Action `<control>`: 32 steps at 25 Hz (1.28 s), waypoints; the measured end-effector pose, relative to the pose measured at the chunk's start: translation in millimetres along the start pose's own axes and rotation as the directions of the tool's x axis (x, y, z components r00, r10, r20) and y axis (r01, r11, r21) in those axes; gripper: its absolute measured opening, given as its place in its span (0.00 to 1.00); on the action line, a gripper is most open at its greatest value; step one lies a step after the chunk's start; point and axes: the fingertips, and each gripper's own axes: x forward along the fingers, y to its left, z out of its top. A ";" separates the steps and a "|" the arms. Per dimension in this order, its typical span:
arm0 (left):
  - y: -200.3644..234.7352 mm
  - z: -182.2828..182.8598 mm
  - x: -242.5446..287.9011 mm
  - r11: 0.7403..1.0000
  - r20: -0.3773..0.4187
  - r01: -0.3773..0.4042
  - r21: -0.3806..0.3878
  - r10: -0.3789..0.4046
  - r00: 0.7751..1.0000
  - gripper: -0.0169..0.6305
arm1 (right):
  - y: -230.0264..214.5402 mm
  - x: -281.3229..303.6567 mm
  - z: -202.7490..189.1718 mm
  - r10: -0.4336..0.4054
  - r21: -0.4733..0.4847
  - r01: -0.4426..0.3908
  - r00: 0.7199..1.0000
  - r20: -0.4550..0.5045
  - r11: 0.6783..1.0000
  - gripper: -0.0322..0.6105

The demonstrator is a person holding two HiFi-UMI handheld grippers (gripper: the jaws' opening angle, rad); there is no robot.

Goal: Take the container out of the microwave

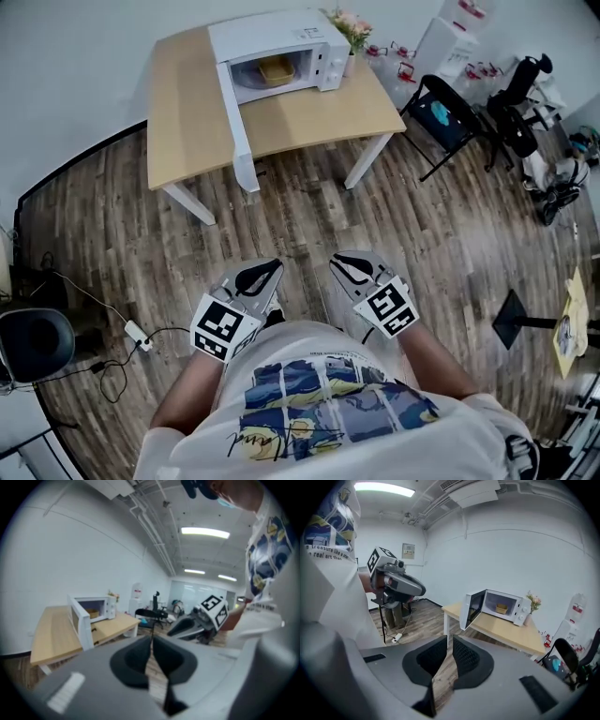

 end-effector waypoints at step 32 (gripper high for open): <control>254.5 124.0 107.3 0.940 0.058 -0.301 -0.161 0.314 0.948 0.04 | -381.0 340.8 119.6 0.030 -0.575 -0.108 0.989 -0.143 0.811 0.13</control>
